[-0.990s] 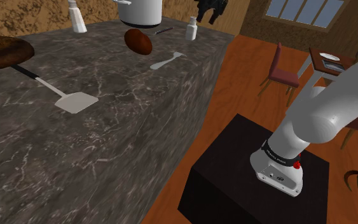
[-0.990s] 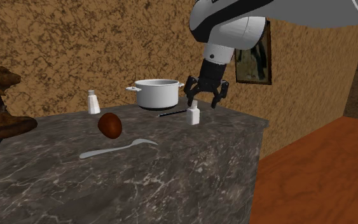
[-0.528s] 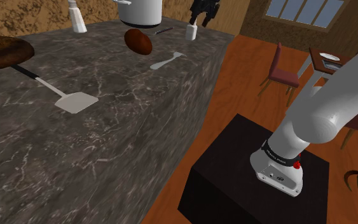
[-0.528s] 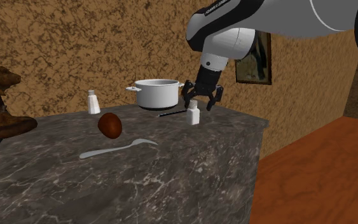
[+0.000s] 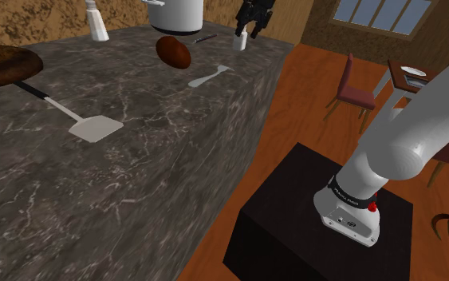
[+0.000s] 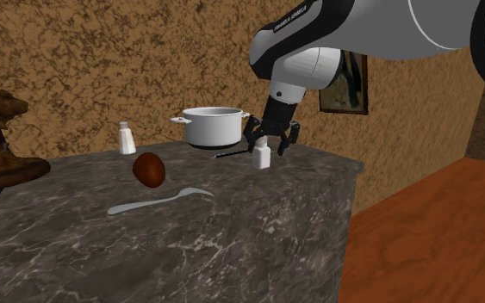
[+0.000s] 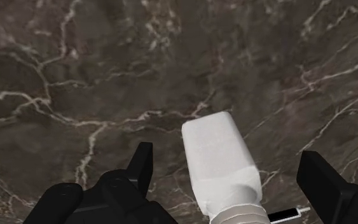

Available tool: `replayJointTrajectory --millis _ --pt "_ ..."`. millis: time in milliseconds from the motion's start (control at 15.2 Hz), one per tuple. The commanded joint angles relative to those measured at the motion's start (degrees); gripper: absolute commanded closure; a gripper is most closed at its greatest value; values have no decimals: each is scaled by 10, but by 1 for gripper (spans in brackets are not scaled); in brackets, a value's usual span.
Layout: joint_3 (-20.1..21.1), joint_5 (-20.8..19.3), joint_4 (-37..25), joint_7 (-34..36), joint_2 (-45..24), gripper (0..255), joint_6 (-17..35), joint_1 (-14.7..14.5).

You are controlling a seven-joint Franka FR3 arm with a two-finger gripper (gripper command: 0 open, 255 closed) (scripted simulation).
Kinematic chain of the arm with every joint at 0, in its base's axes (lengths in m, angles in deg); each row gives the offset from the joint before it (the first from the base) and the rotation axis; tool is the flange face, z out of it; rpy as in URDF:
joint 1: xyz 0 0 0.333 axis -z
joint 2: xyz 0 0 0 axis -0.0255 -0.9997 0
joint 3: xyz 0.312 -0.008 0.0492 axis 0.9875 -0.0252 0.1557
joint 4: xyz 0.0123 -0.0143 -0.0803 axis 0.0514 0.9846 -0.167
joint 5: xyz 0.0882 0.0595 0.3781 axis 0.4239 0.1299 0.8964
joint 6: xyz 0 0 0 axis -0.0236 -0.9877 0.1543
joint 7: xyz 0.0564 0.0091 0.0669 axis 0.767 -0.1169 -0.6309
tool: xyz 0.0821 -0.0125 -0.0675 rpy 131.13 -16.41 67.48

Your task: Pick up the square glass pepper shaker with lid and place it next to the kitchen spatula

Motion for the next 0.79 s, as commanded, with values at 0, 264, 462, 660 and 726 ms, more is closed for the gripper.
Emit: replayJointTrajectory --millis 0,264,462,660,726 --pt "0 0 0 0 0 0 0 0" --pt "0 0 0 0 0 255 0 0" --pt "0 0 0 0 0 255 0 0" --pt "0 0 0 0 0 255 0 0" --pt "0 0 0 0 0 255 0 0"
